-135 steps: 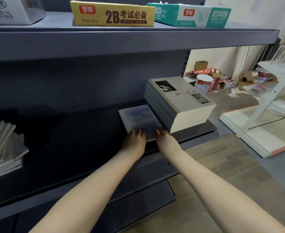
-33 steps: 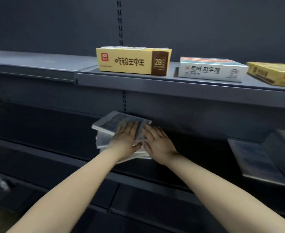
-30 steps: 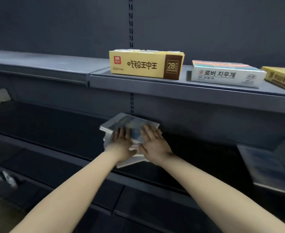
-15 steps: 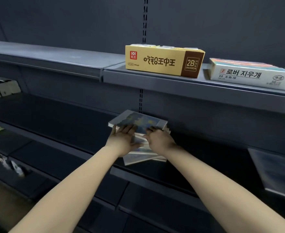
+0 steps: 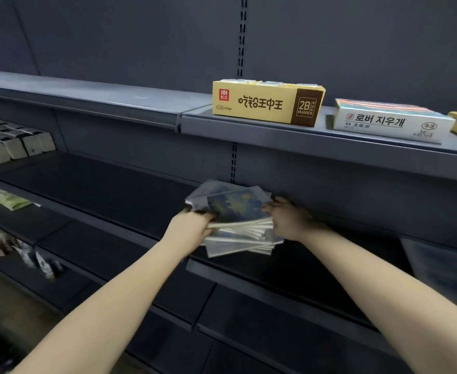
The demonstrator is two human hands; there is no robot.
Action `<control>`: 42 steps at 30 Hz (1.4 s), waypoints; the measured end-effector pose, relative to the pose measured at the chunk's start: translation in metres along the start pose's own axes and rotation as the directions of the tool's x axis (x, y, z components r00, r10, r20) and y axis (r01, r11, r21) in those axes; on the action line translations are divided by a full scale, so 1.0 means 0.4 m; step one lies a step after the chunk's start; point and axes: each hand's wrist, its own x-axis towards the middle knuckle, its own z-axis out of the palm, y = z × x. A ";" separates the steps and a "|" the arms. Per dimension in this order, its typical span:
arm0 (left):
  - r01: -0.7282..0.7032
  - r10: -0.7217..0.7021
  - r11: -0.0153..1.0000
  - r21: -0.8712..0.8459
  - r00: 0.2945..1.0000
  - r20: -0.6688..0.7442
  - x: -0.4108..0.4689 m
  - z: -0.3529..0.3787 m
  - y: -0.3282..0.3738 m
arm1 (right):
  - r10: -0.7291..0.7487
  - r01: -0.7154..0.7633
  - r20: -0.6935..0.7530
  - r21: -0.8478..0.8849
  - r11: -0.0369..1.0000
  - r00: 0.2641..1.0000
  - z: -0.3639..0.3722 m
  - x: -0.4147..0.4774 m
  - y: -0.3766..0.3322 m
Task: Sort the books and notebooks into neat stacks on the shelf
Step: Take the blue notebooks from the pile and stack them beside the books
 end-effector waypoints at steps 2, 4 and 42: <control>-0.030 0.030 0.997 0.073 1.000 -0.001 0.006 -0.027 0.022 | -0.019 0.017 -0.043 -0.046 0.999 0.999 -0.002 -0.017 -0.036; -0.091 0.094 0.990 0.105 0.995 -0.019 0.015 -0.046 0.050 | -0.077 0.081 -0.125 0.026 0.996 0.989 -0.001 -0.039 -0.078; -0.582 0.639 0.712 -0.393 0.769 0.018 0.083 0.180 0.770 | 0.370 -0.277 -0.343 0.293 0.915 0.863 0.123 -0.683 0.338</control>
